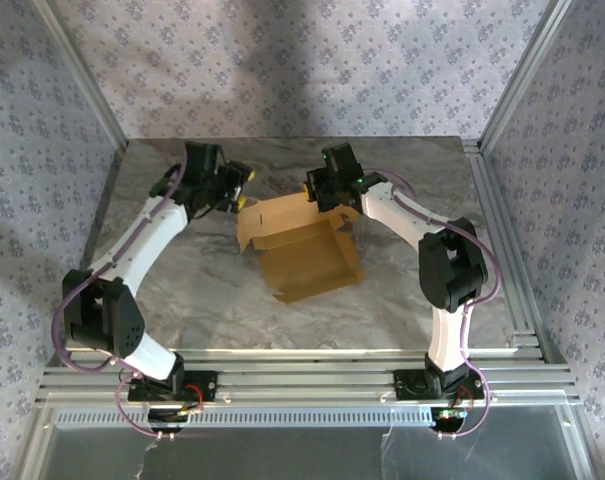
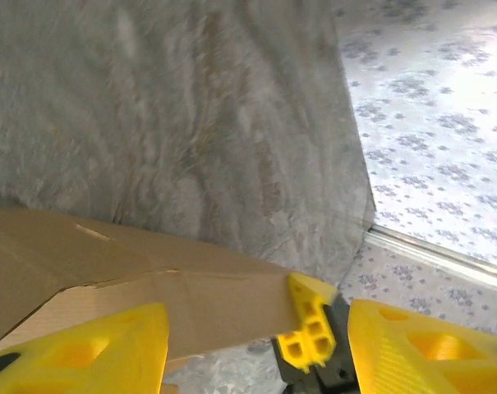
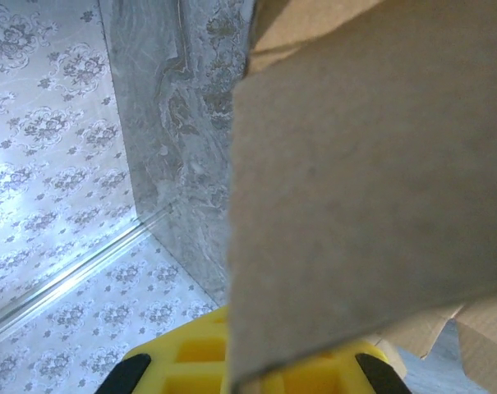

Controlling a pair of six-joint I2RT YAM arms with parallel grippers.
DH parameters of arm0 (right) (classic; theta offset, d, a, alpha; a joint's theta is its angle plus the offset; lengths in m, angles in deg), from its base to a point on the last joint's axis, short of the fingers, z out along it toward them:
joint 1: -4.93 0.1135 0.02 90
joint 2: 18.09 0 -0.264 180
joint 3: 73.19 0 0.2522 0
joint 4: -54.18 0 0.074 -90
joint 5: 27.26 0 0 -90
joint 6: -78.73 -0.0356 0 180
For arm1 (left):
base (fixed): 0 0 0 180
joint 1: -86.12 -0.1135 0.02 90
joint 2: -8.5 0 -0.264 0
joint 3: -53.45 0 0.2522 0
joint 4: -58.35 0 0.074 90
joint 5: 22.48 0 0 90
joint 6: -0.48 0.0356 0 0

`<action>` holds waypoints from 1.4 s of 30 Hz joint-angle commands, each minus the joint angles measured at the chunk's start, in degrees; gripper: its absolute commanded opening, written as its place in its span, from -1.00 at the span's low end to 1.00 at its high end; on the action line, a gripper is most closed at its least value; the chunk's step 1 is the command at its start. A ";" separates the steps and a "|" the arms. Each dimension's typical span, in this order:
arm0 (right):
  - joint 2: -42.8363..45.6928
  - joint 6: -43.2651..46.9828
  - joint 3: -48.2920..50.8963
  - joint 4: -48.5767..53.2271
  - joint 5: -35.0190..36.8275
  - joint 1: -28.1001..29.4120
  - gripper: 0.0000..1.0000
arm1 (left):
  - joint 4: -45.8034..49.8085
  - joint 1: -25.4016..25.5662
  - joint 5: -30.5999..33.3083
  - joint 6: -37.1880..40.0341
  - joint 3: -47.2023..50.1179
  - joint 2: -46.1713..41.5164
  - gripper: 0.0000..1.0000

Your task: Fold the paper box

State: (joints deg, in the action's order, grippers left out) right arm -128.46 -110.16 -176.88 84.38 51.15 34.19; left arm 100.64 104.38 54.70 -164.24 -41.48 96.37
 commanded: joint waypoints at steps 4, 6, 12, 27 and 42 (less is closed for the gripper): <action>1.97 4.46 -4.73 8.21 1.04 -1.28 -1.00 | 18.18 0.55 -6.34 31.41 -14.29 5.72 -0.09; 2.15 4.97 -5.08 9.02 1.30 -1.61 -1.00 | 17.65 0.61 -8.89 31.02 -14.18 7.57 -0.10; 1.99 5.04 -5.52 9.11 -0.11 -2.46 -1.00 | 10.68 3.88 -10.49 26.15 -12.40 10.37 -0.04; 1.55 2.32 -2.30 4.37 -1.38 -3.46 -1.00 | 9.94 5.36 -8.57 15.90 -8.94 10.96 0.10; 2.34 1.39 -6.64 13.02 -2.76 -4.37 -1.00 | 12.96 2.98 -10.31 13.11 -10.81 9.97 0.16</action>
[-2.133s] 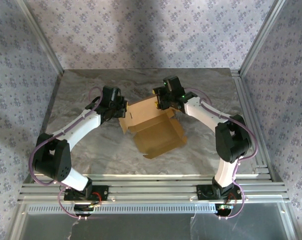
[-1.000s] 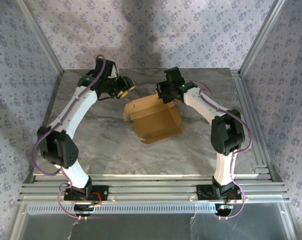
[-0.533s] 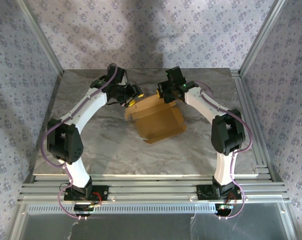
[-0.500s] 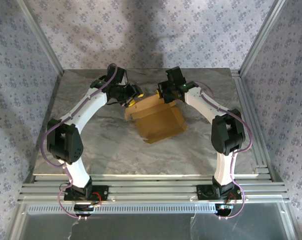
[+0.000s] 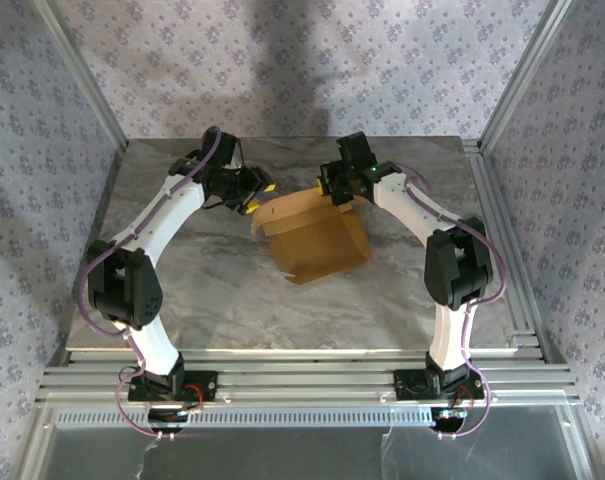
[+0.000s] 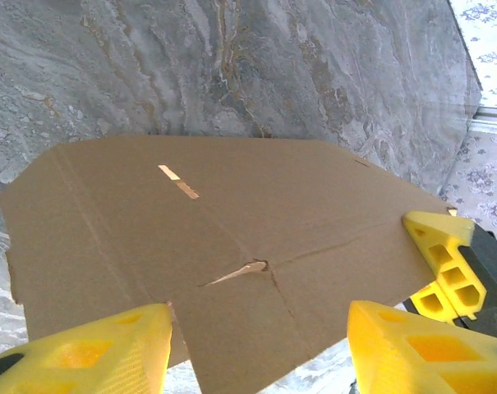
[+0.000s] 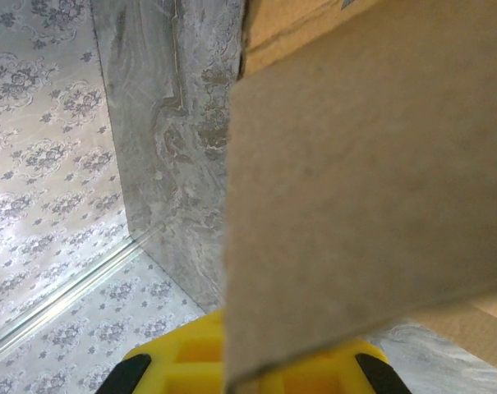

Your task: Fold the paper box

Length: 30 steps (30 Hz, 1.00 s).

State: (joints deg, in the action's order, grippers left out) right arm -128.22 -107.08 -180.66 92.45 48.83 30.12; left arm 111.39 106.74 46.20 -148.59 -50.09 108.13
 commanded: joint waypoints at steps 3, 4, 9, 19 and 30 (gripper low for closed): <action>2.91 -2.69 -3.66 8.01 -0.34 -0.17 -1.00 | 1.62 1.33 -2.24 -4.36 -2.57 -2.36 0.17; 3.28 -2.92 -3.50 8.25 -0.19 -0.15 -1.00 | 1.40 1.51 -2.29 -4.96 -2.73 -2.51 0.17; 4.42 -3.07 -4.69 9.68 0.56 -0.21 -1.00 | 2.56 1.57 -2.68 -5.86 -4.96 -3.11 0.14; 8.48 -3.20 -5.74 15.32 0.38 -1.43 -1.00 | 12.58 2.14 -1.18 11.42 -16.13 -1.94 0.07; 9.75 2.49 -9.42 20.90 -0.49 -4.71 -1.00 | 12.36 12.38 12.18 53.89 -18.63 -3.04 -0.23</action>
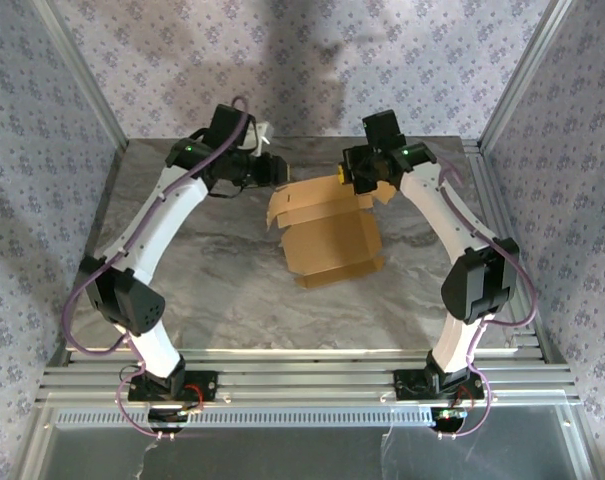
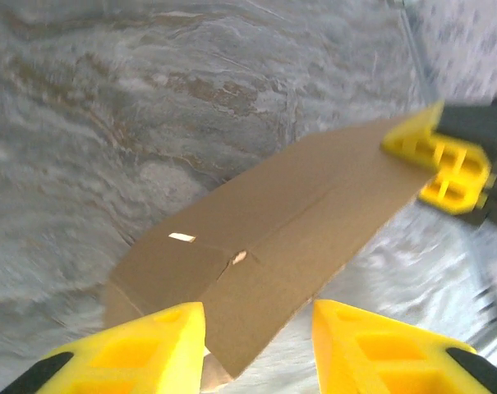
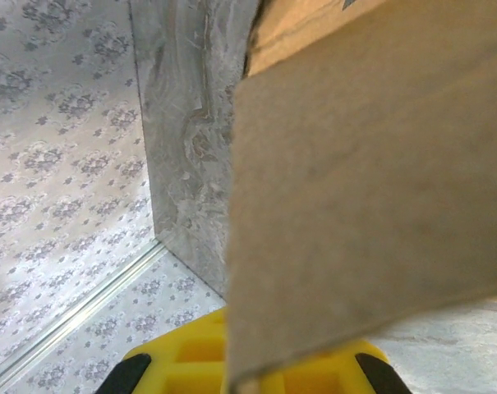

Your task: Fold the paper box

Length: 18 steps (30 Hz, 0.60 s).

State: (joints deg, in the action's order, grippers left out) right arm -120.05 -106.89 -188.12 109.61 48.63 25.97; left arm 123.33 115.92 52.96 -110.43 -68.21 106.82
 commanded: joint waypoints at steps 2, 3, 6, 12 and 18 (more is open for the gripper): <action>1.88 2.49 -1.74 3.98 -0.07 -0.91 -1.00 | 1.52 6.04 11.28 19.35 -1.19 -1.39 -0.09; 2.00 2.58 -1.75 4.07 -0.08 -1.11 -1.00 | 1.51 6.90 13.82 20.30 -1.08 -1.42 0.04; 2.06 2.64 -1.57 4.03 -0.62 -1.37 -1.00 | -1.30 9.54 20.81 23.97 1.32 -2.55 0.32; 2.28 2.63 -1.00 3.70 -0.82 -1.47 -1.00 | -2.34 11.70 27.21 28.79 1.40 -1.02 0.37; 2.85 2.11 0.04 2.92 -1.19 -1.53 -1.00 | -1.23 11.91 26.98 27.43 1.00 1.34 0.17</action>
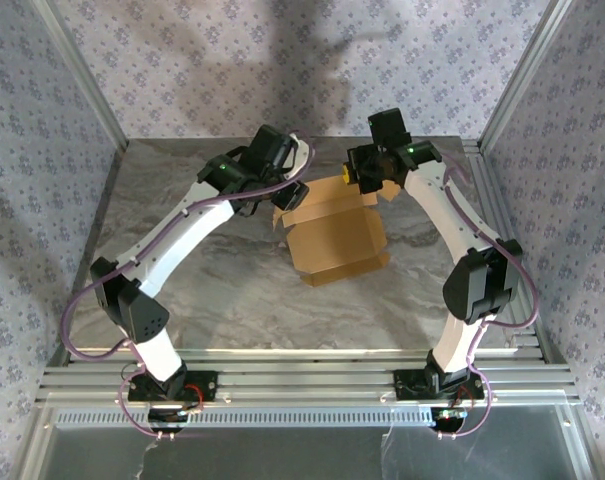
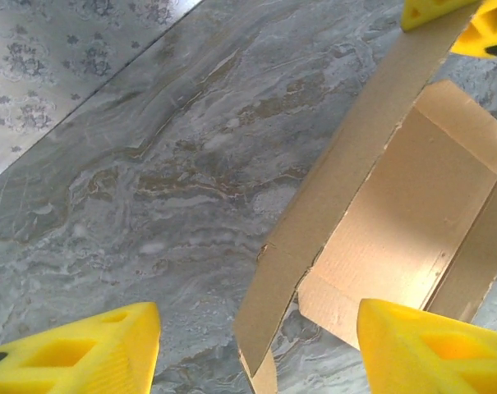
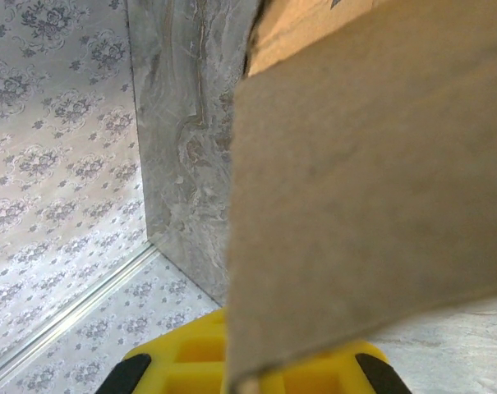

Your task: Fold the paper box

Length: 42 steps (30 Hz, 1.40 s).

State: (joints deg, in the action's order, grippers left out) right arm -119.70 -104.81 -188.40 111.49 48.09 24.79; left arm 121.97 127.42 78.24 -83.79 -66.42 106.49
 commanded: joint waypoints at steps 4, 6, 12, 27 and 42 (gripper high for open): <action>2.90 -0.48 0.91 0.59 -0.54 -0.35 -1.00 | 2.08 0.45 2.20 -1.90 -2.81 3.97 -0.13; 3.06 -0.68 0.99 0.22 -0.41 -0.35 -1.00 | 3.16 0.43 2.66 -2.98 -3.75 4.94 -0.26; 3.32 -0.99 1.52 -0.16 0.18 -0.04 -1.00 | 3.22 0.43 4.85 -6.70 -4.06 4.55 -0.75; 2.99 -3.52 3.69 -2.67 0.76 1.24 -1.00 | 15.10 1.33 4.97 -18.31 -19.29 12.57 -0.43; 2.87 -4.43 4.22 -3.38 0.40 0.81 -1.00 | 14.95 0.12 6.54 -15.19 -17.82 10.65 0.14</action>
State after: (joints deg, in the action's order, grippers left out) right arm -117.86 -108.29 -184.57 108.01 49.31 25.47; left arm 136.46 128.22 83.84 -100.49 -84.01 118.43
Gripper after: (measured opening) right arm 0.057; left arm 0.566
